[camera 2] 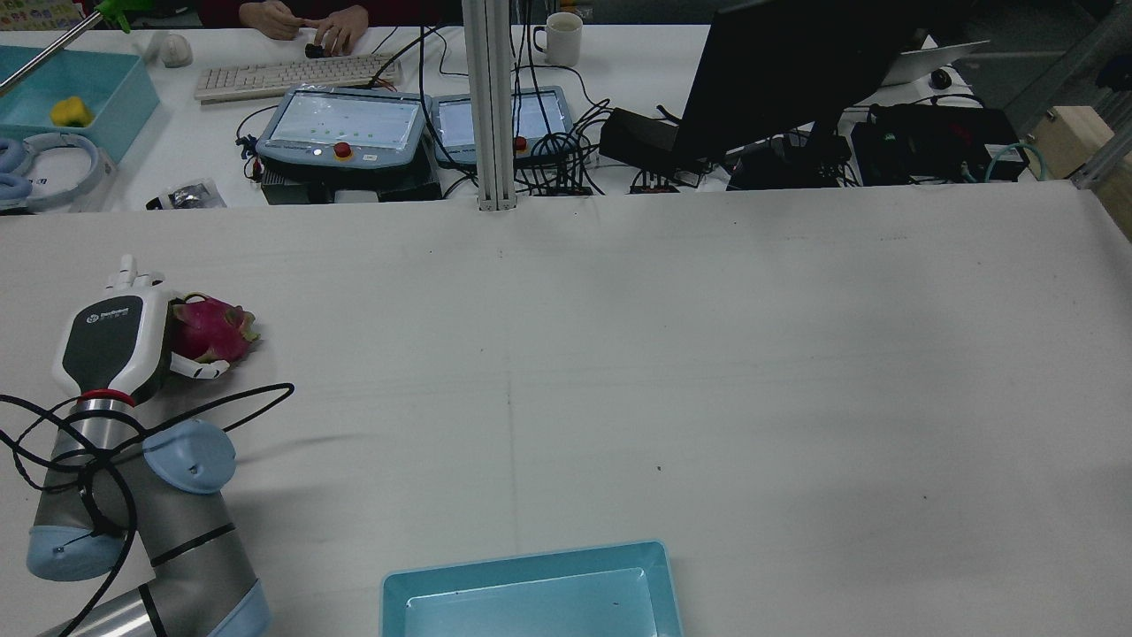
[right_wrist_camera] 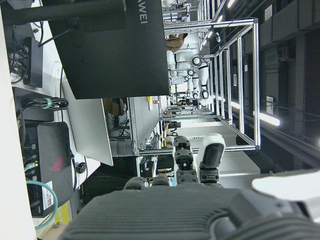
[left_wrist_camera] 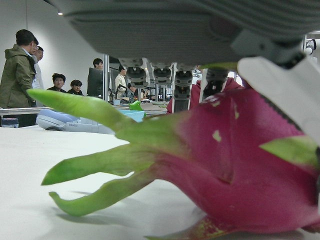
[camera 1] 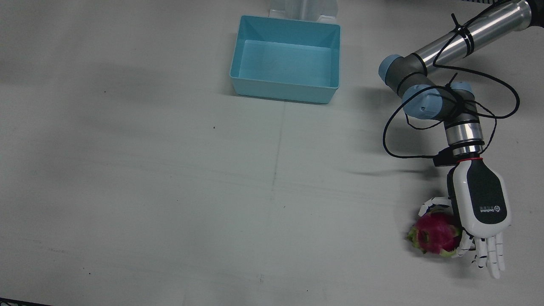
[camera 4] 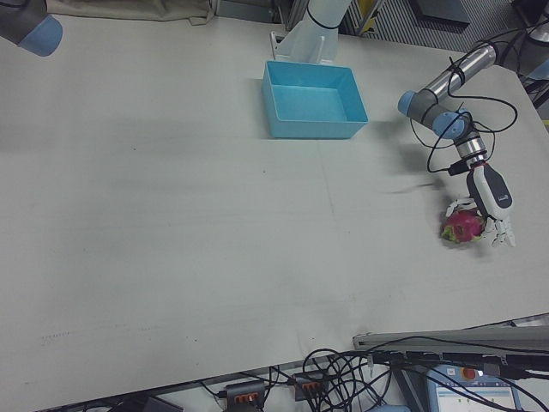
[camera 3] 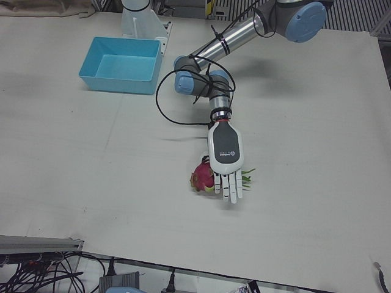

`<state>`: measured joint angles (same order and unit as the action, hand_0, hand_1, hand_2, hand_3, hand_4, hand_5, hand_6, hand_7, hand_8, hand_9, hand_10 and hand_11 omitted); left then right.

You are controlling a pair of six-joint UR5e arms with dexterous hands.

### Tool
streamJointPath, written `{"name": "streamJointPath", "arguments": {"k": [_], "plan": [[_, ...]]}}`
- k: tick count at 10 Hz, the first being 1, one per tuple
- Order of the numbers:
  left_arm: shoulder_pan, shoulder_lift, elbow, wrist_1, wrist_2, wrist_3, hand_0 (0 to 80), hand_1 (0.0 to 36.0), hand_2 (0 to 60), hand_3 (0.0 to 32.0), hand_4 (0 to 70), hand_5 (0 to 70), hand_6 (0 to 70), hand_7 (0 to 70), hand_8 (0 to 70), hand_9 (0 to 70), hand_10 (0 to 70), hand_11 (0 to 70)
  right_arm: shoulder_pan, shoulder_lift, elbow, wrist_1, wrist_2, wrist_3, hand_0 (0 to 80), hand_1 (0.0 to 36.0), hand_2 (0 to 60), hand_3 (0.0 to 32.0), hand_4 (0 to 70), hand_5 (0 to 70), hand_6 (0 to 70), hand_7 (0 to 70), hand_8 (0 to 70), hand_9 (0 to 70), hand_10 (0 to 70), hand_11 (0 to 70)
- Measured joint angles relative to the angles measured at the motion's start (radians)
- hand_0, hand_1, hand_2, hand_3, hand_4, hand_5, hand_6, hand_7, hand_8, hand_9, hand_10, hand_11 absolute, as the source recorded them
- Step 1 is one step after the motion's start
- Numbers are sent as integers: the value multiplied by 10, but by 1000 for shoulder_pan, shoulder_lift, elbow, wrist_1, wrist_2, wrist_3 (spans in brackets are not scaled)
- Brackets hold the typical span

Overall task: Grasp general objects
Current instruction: 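Close the left hand fingers around the dragon fruit, then lift the dragon fruit off the table with the left hand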

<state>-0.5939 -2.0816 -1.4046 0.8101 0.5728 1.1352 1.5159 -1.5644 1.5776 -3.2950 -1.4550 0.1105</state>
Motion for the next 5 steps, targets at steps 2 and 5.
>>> {"name": "streamJointPath", "arguments": {"k": [2,5], "plan": [[-1,1,0,-8,-1,0,482,131,355,0,700,550,179,331,161,84,42,50,0,0,0,0,-1,0,0,0,0,0,0,0,0,0,0,0,0,0],[-5,1,-30,14,-2,-35,471,97,266,0,700,549,207,394,193,150,87,116,1,0,0,0,0,0,0,0,0,0,0,0,0,0,0,0,0,0]]}}
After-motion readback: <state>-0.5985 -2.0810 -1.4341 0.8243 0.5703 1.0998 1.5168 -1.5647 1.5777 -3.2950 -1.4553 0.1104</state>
